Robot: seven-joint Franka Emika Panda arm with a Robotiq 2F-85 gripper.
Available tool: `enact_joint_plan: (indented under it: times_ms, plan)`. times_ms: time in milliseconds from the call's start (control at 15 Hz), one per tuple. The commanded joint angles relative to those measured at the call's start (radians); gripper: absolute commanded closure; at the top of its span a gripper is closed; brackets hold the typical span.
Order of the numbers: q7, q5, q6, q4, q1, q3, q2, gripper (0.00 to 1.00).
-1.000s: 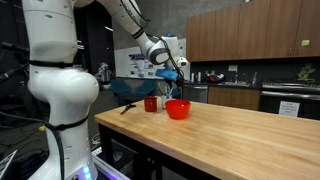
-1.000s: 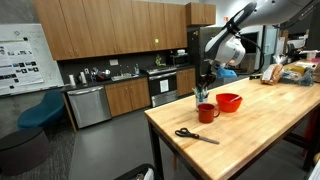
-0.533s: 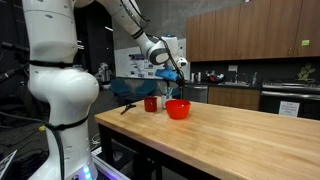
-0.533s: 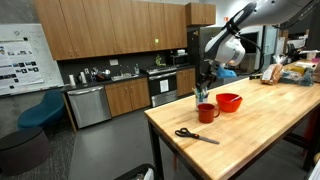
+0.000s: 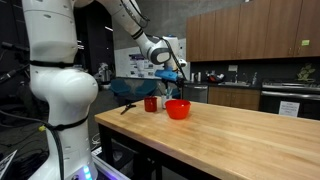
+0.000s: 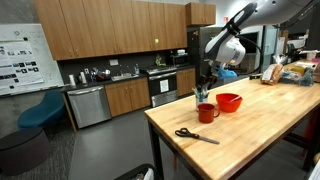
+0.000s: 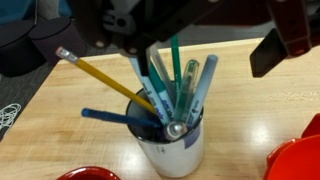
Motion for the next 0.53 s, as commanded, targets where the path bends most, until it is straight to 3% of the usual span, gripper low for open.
enact_joint_plan:
  times_ms: [0,67,467]
  plan:
    - [0.01,-0.05,-0.022,0.0,-0.071,0.056,-0.02,0.12]
    - [0.007,-0.054,-0.024,0.0,-0.082,0.064,-0.021,0.26]
    - [0.008,-0.085,-0.057,-0.002,-0.113,0.091,-0.037,0.73]
